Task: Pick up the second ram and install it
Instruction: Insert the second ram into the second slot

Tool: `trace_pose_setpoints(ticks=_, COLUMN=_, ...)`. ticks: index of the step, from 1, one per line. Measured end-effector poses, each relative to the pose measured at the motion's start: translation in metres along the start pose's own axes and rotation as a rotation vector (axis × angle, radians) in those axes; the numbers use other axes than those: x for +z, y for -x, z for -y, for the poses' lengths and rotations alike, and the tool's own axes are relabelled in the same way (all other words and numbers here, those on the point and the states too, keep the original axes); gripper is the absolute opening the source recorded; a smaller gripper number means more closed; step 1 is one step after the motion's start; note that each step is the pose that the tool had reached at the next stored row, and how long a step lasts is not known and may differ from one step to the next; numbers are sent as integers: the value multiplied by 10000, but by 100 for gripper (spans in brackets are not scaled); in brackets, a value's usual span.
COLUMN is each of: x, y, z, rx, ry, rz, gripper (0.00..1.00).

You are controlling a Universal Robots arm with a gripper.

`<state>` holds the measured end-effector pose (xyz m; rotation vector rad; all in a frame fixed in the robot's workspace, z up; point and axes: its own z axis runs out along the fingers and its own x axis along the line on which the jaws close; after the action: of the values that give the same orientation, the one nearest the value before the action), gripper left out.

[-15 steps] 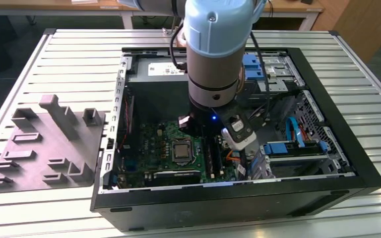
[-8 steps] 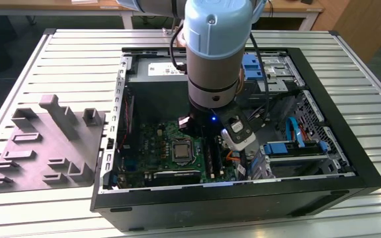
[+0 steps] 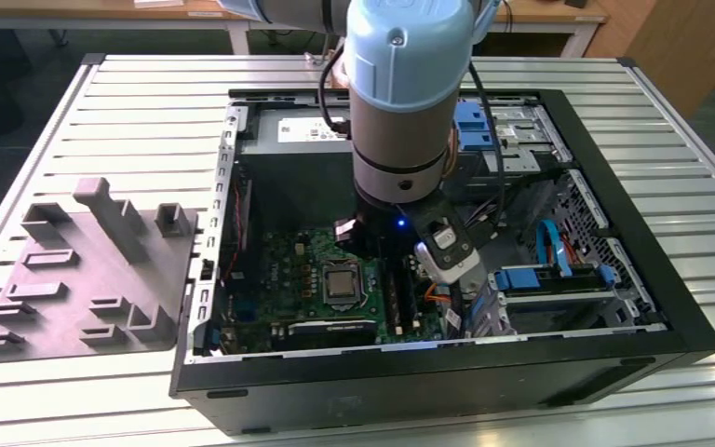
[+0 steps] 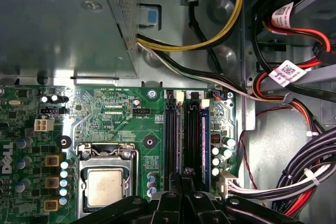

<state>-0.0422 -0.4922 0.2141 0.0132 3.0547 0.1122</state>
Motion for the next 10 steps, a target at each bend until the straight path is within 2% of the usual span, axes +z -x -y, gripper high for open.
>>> trace_pose_setpoints(ticks=2, x=2, y=0, z=0, rx=0, ry=4, rz=2, gripper=13)
trace_pose_setpoints(ticks=3, x=2, y=0, z=0, rx=0, ry=5, rz=2, gripper=19)
trace_pose_setpoints(ticks=7, x=1, y=0, z=0, rx=0, ry=1, rz=0, gripper=19)
trace_pose_setpoints(ticks=10, x=-40, y=3, z=-3, rx=0, ry=0, rz=0, gripper=19)
